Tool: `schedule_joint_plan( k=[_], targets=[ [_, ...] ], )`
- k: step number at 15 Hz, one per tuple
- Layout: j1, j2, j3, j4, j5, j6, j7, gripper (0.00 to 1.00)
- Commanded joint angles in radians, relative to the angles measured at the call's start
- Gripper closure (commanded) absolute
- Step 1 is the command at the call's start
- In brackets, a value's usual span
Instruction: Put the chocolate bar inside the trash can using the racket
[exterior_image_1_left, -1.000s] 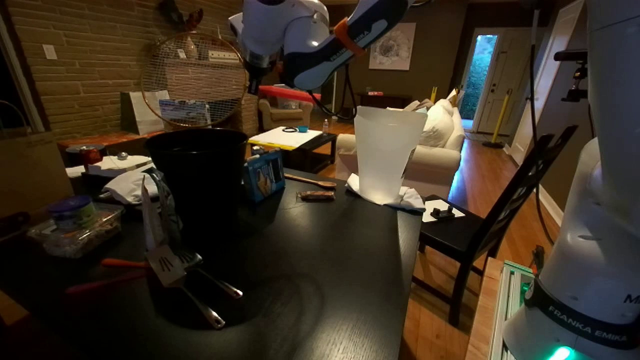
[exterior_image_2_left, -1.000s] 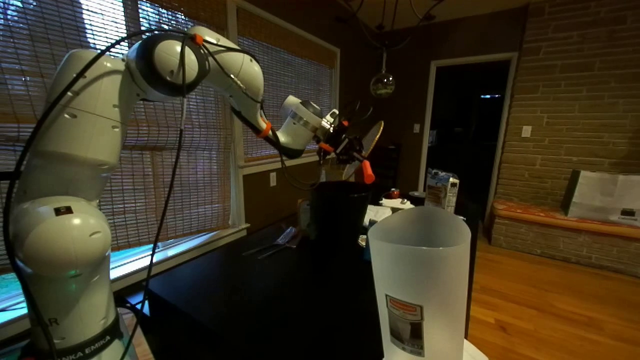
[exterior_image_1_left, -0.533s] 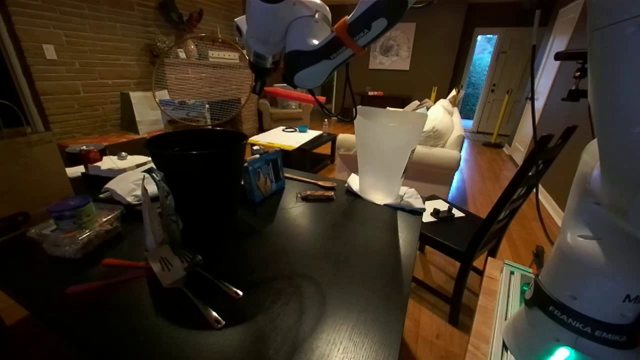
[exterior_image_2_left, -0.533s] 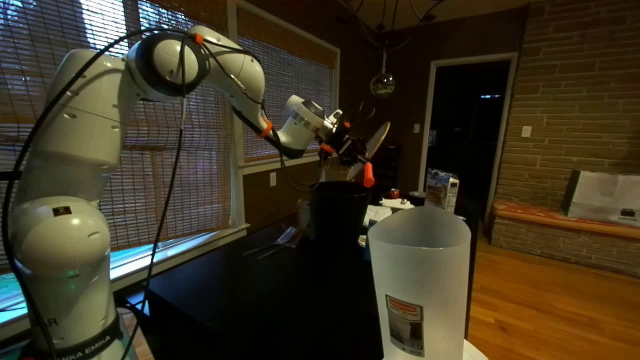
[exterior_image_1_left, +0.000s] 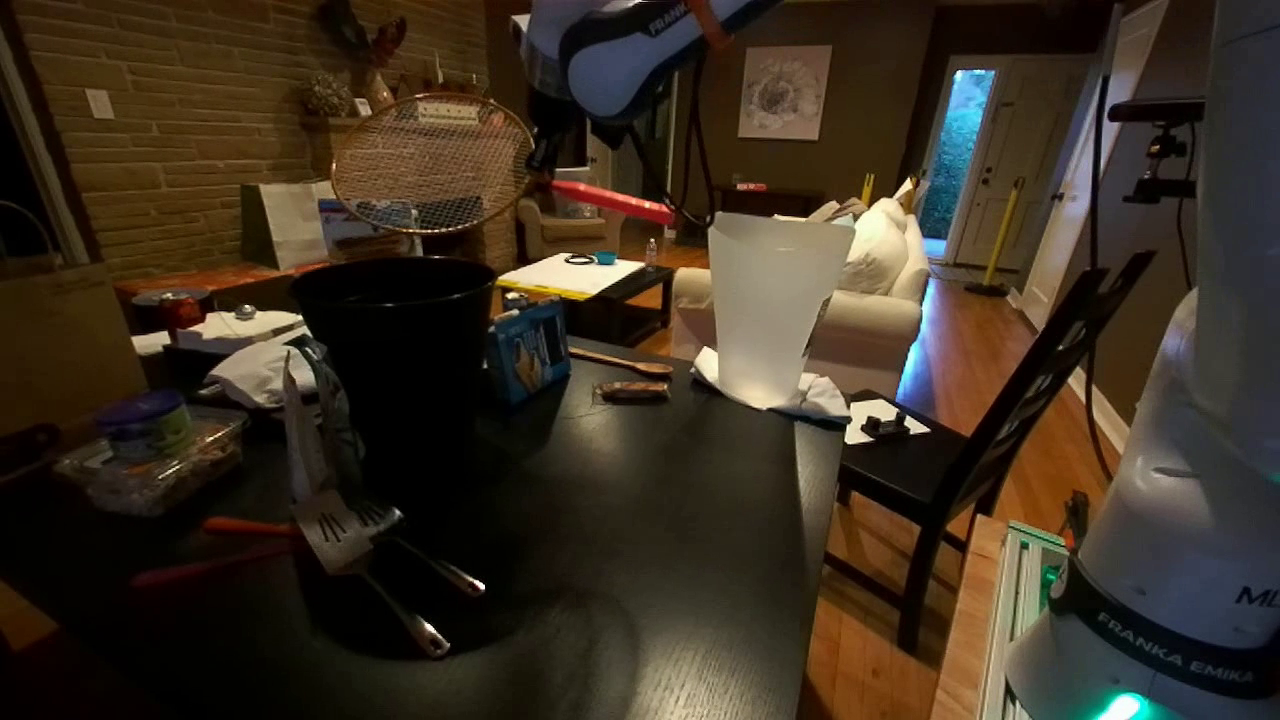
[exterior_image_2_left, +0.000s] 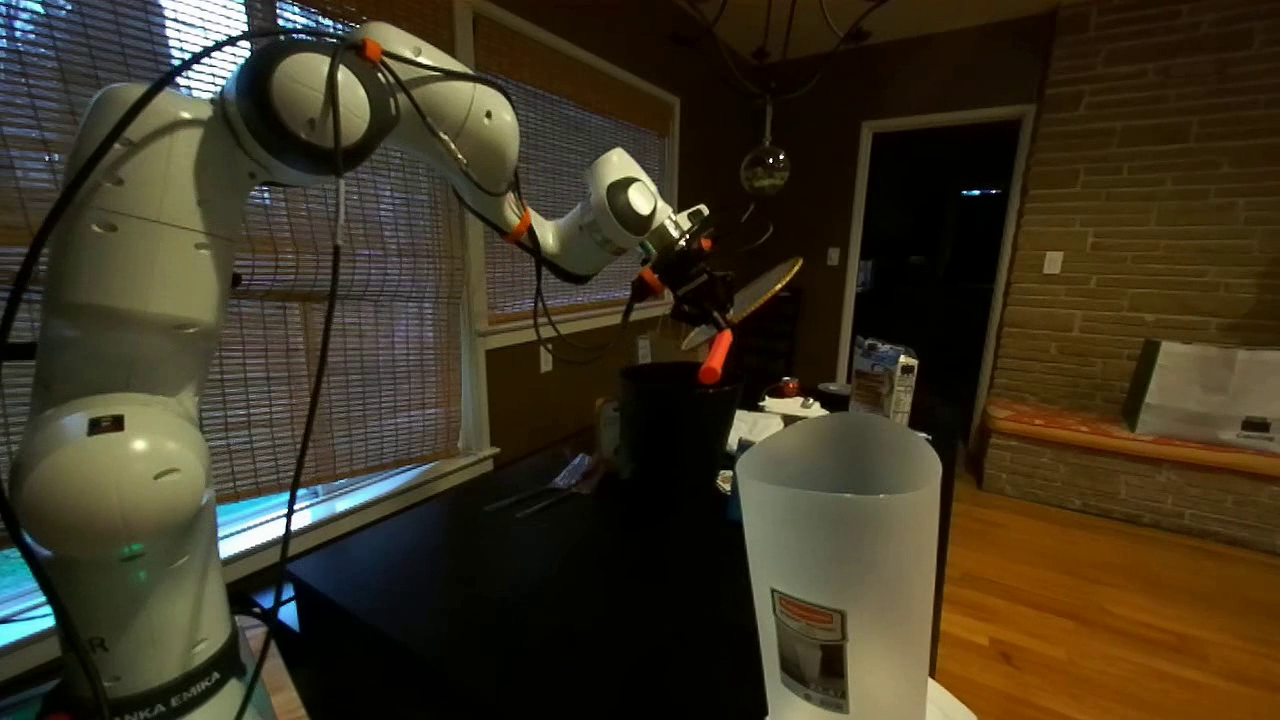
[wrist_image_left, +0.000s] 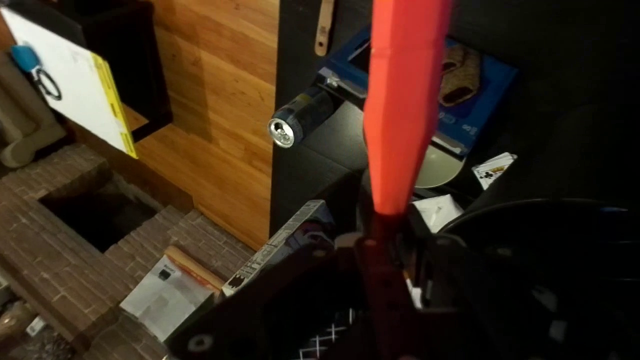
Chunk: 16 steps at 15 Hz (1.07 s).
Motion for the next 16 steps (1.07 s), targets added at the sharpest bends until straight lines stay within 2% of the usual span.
schedule_joint_plan(
  k=[1,3,9,12,16],
  targets=[
    [-0.057,-0.118,0.036,-0.116,0.275,-0.046,-0.185,0.96],
    [-0.071,-0.179,0.029,-0.179,0.406,-0.082,-0.278,0.96],
    [-0.079,-0.360,-0.031,-0.375,0.608,-0.152,-0.497,0.96],
    [-0.068,-0.446,-0.077,-0.480,0.663,-0.216,-0.588,0.96],
    [-0.064,-0.547,-0.137,-0.612,0.670,-0.307,-0.665,0.96]
  ],
)
